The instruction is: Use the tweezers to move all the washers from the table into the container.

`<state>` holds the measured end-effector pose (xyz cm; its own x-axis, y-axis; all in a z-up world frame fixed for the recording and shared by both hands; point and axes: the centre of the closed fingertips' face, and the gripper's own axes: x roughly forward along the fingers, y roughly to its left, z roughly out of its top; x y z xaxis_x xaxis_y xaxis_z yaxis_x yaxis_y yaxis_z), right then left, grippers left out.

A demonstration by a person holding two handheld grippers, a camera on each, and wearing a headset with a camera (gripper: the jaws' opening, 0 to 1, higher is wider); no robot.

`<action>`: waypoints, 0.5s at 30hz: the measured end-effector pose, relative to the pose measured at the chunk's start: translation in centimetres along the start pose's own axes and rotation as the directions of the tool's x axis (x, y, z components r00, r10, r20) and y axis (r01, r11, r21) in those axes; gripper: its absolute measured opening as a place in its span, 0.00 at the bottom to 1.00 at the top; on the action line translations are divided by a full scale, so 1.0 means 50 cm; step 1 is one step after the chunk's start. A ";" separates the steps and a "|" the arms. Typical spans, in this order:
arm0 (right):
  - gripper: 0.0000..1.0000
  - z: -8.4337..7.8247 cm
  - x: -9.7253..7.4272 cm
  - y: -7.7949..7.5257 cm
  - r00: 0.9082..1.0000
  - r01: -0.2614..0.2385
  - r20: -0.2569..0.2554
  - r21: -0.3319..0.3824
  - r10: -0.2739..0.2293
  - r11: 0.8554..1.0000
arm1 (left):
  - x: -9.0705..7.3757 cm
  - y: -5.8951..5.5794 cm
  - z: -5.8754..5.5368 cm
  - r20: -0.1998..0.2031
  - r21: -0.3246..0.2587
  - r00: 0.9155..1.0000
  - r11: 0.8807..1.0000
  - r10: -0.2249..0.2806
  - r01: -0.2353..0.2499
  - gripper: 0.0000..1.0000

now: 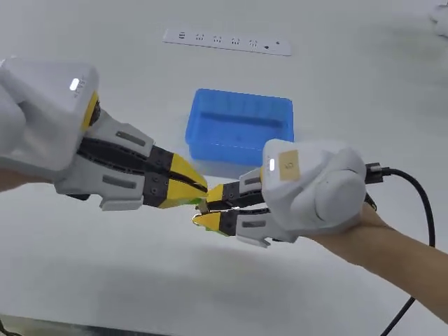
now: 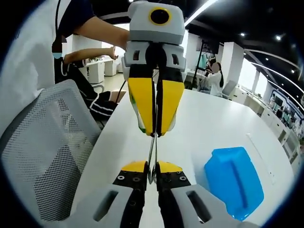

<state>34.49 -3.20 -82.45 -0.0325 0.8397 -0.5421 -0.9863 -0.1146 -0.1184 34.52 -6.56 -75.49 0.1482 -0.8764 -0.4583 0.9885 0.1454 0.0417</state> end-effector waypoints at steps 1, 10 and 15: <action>0.08 -0.001 -0.001 -0.001 1.000 0.000 0.001 0.008 0.000 1.000 | -0.001 0.000 -0.001 -0.003 -0.002 1.000 1.000 -0.001 0.001 0.05; 0.09 -0.002 0.000 -0.013 1.000 0.013 0.017 0.037 -0.013 0.999 | -0.005 0.011 -0.004 -0.013 -0.006 1.000 1.000 0.000 -0.001 0.06; 0.10 -0.009 0.004 -0.017 1.000 0.010 0.014 0.044 -0.010 0.999 | 0.002 0.014 -0.008 -0.027 0.004 1.000 1.000 0.000 0.000 0.06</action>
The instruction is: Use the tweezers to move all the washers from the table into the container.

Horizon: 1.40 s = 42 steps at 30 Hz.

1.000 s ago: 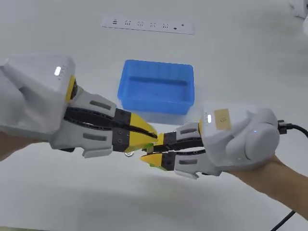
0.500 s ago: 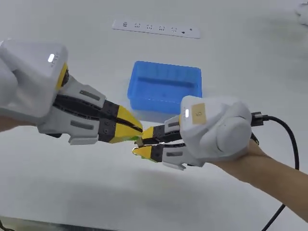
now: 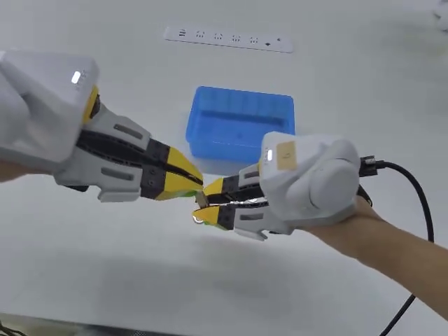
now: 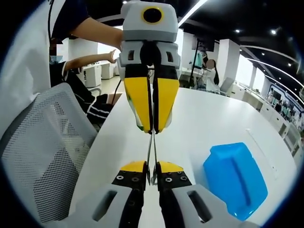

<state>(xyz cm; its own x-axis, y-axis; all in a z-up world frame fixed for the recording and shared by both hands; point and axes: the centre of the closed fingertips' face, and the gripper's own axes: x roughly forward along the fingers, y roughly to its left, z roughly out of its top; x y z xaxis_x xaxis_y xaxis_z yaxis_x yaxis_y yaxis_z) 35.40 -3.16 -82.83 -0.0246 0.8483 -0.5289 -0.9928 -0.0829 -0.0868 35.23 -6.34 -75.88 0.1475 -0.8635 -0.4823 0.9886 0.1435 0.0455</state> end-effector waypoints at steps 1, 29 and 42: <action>0.10 -0.001 0.001 0.000 1.000 -0.001 0.000 -0.001 0.001 1.000 | 0.000 0.000 -0.002 -0.004 0.001 1.000 1.000 -0.001 0.001 0.06; 0.11 -0.020 0.050 -0.003 1.000 -0.016 0.001 0.011 0.016 1.000 | 0.000 0.012 -0.051 -0.077 0.006 0.997 1.000 -0.002 0.002 0.06; 0.11 -0.029 0.050 -0.005 1.000 -0.016 -0.012 0.018 0.016 1.000 | 0.003 0.016 -0.059 -0.092 0.019 0.996 1.000 0.011 -0.009 0.06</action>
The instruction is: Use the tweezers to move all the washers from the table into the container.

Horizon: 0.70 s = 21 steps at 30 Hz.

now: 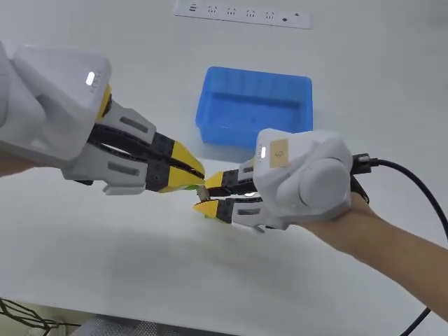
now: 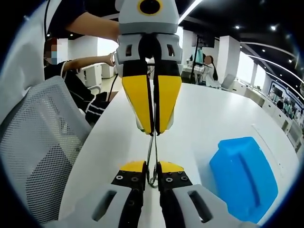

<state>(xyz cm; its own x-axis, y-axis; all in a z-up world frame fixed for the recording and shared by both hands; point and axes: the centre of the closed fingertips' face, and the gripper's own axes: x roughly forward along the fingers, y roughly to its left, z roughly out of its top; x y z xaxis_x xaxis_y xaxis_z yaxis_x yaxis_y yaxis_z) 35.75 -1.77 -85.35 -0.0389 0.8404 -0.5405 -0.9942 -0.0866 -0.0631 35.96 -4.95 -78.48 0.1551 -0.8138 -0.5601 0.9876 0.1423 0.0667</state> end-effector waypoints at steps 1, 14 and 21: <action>0.11 0.000 0.000 -0.001 1.000 0.002 0.000 -0.002 -0.002 1.000 | 0.000 0.003 0.000 -0.003 0.008 1.000 1.000 0.006 -0.006 0.06; 0.11 -0.003 -0.009 0.003 1.000 0.000 -0.017 0.001 0.000 1.000 | -0.005 0.000 -0.004 -0.033 0.005 0.999 1.000 -0.004 0.004 0.06; 0.12 -0.006 -0.019 0.000 1.000 0.006 -0.025 0.012 -0.006 1.000 | -0.002 0.001 -0.008 -0.049 0.006 0.999 1.000 -0.002 0.002 0.06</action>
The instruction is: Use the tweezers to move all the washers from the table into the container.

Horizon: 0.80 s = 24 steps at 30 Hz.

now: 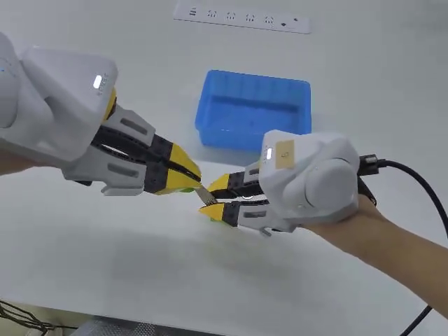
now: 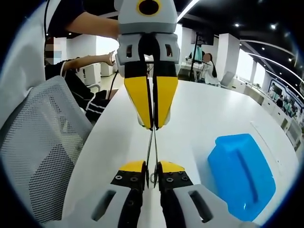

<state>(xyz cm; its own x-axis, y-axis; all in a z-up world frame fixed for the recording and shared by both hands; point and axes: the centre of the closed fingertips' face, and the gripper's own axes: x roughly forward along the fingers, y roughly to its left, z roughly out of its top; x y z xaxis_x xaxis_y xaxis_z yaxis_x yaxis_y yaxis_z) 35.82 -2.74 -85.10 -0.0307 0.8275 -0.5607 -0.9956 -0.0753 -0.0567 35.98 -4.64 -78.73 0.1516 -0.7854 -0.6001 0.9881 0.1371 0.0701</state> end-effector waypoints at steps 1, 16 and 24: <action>0.12 0.000 0.000 0.000 1.000 0.000 0.000 -0.001 0.000 1.000 | 0.000 0.001 0.000 -0.001 0.003 1.000 1.000 0.002 -0.002 0.06; 0.12 0.014 0.011 0.002 1.000 -0.002 0.003 -0.012 0.002 1.000 | -0.006 -0.003 0.011 0.004 0.021 1.000 1.000 0.004 -0.004 0.05; 0.15 0.001 0.010 0.005 1.000 -0.010 -0.019 -0.004 0.010 1.000 | 0.002 -0.005 0.007 -0.015 0.030 1.000 1.000 -0.003 0.004 0.05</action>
<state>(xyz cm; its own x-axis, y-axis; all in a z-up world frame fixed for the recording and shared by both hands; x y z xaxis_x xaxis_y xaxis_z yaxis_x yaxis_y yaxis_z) 35.57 -2.29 -85.35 -0.0387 0.8160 -0.5767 -0.9949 -0.0854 -0.0541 35.76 -4.95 -78.52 0.1478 -0.7770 -0.6119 0.9890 0.1159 0.0916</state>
